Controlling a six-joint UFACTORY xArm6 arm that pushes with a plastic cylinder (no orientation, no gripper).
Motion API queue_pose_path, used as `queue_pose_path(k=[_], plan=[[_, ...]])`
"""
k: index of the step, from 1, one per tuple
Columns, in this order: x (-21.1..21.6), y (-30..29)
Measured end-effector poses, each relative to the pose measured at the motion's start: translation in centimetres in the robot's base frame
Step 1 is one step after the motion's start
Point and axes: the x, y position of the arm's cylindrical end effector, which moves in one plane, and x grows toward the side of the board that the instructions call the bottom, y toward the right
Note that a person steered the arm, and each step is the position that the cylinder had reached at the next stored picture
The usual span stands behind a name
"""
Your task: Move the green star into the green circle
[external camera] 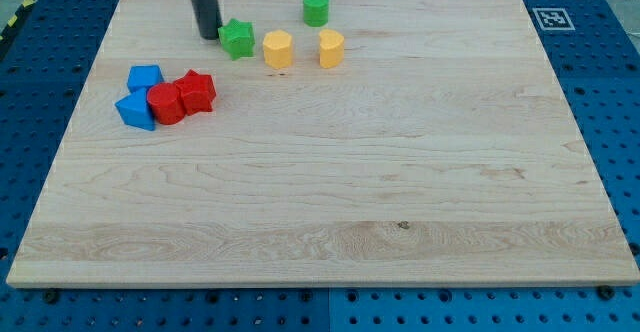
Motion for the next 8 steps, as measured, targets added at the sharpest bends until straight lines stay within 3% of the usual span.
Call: queue_pose_path(k=[1,4,8], plan=[[2.1,-1.7],[2.1,9.3],[2.2,13.4]])
